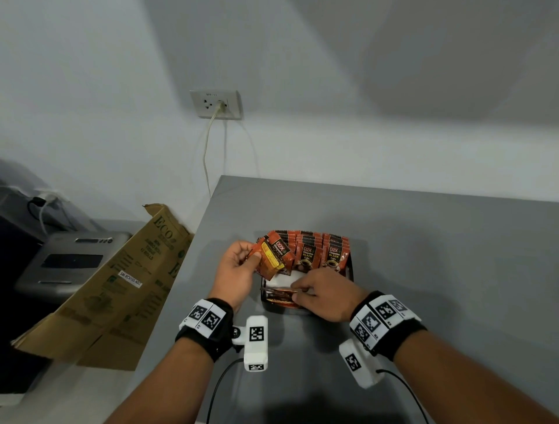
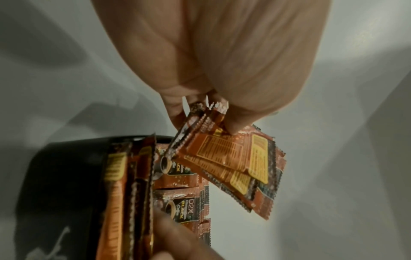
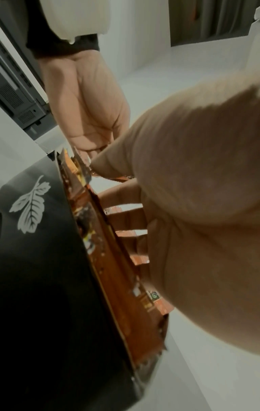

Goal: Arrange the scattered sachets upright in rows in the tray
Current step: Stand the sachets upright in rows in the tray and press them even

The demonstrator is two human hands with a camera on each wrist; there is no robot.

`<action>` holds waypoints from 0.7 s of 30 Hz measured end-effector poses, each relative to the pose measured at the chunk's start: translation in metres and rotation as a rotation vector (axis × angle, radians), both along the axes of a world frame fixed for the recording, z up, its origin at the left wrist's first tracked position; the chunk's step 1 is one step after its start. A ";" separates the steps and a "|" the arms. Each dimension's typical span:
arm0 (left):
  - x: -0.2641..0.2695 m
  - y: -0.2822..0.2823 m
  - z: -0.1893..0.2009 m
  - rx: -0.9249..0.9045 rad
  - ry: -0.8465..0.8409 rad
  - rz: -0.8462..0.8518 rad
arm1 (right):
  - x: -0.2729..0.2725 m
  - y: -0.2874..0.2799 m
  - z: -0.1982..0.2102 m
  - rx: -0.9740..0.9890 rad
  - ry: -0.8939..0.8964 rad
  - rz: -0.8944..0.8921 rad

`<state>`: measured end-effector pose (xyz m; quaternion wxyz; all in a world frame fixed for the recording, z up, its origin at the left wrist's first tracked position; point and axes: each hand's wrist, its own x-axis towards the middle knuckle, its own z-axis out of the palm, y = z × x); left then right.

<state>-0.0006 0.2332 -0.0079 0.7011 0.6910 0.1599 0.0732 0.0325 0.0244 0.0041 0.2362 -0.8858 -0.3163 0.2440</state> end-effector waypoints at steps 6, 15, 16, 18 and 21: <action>0.000 -0.002 -0.002 0.008 0.006 0.014 | -0.005 0.009 0.003 -0.119 -0.070 0.042; 0.007 -0.022 0.012 -0.011 -0.006 -0.034 | 0.000 0.011 0.055 0.403 0.091 -0.317; 0.008 -0.028 0.016 -0.037 -0.009 -0.042 | 0.001 0.013 0.056 0.405 0.082 -0.320; 0.007 -0.038 0.029 -0.148 -0.016 -0.063 | 0.005 0.013 0.060 0.429 0.066 -0.341; 0.005 -0.041 0.051 -0.499 0.041 -0.150 | 0.010 0.004 0.075 0.474 0.165 -0.379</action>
